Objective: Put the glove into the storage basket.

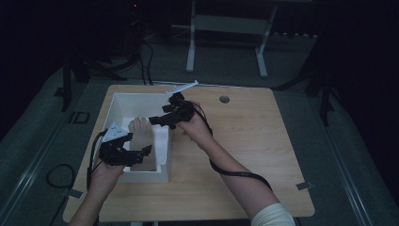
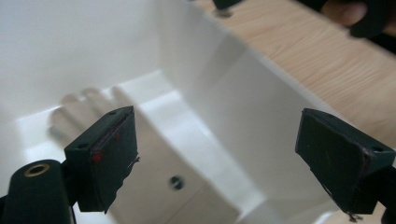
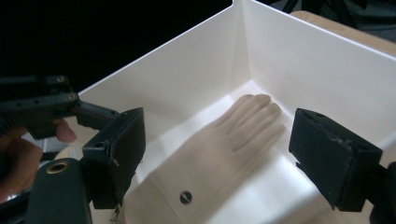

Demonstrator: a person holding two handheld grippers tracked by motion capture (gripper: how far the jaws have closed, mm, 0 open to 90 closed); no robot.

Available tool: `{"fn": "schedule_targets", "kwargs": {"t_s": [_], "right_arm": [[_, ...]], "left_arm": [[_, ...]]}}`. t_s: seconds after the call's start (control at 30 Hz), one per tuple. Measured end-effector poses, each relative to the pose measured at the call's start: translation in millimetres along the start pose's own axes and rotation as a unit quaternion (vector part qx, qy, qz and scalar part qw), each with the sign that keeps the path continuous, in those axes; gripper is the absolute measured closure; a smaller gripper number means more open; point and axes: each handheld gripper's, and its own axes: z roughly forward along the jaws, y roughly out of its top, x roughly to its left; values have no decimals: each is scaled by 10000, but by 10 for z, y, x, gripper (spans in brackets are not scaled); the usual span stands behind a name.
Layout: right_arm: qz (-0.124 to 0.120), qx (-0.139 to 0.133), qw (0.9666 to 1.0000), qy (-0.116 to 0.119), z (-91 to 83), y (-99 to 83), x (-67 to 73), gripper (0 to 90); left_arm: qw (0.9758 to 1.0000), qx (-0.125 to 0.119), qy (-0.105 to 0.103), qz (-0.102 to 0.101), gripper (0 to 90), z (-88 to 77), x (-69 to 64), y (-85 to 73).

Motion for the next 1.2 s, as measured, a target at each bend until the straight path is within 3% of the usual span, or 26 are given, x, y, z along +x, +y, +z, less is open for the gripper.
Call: {"fn": "schedule_targets", "kwargs": {"t_s": [0.23, 0.33, 0.47, 0.63, 1.0, 1.2], "right_arm": [[-165, -108, 9997, -118, -296, -101, -31, 182], [-219, -134, 9995, -191, -393, -147, -33, 182], [-350, -128, 9985, -391, -558, -275, -57, 178], [-267, -119, 9987, -418, -711, -418, -126, 177], [-141, -176, 9981, -574, -1028, -667, -265, 177], [-50, -221, 9981, -568, -1160, -857, -349, 174]], "left_arm": [[9992, -173, -323, 155, 136, -5, -203, 116], [9988, -182, -368, 281, 135, -6, -272, 161], [9977, -222, -523, 375, 136, 17, -416, 247], [9957, -281, -688, 558, 136, 40, -604, 343], [9874, -103, -1324, 856, 135, 352, -1019, 401], [9824, 43, -1555, 1036, 135, 549, -1219, 371]]}}
